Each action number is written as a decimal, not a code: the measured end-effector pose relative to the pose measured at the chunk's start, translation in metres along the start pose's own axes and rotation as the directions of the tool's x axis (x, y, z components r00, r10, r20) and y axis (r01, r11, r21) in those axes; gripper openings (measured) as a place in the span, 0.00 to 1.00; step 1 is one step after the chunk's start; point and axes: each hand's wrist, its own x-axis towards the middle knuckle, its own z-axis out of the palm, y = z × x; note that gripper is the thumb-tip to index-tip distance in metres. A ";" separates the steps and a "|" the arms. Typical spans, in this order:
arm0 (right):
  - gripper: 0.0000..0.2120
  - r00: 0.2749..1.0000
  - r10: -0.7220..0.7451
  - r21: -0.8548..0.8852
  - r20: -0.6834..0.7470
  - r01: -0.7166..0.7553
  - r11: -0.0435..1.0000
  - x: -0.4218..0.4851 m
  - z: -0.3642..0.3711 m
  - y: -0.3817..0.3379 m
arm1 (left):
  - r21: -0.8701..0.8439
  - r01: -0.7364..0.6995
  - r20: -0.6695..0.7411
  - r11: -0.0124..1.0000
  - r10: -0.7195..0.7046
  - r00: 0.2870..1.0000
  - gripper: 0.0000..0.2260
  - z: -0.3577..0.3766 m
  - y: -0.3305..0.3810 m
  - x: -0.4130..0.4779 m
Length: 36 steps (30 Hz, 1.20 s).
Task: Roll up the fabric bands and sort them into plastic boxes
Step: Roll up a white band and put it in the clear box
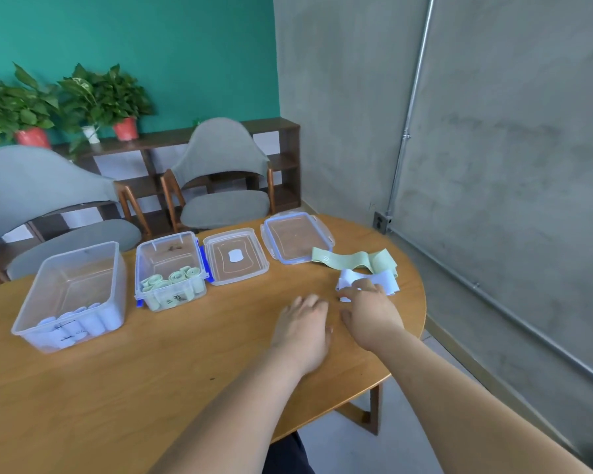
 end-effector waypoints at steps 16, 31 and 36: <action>0.03 0.978 0.151 0.510 -0.143 -0.058 0.858 -0.007 0.019 -0.055 | -0.574 0.232 0.069 0.786 -0.235 0.969 0.15 -0.005 -0.037 -0.014; 0.10 0.988 -0.156 0.734 -0.003 0.108 0.670 -0.062 0.020 -0.218 | -0.887 0.440 0.273 0.139 -0.611 0.743 0.13 -0.057 -0.117 -0.144; 0.13 0.953 -0.298 0.796 0.060 0.134 0.590 -0.092 0.016 -0.281 | -0.895 0.442 0.302 0.056 -0.653 0.695 0.14 -0.077 -0.140 -0.195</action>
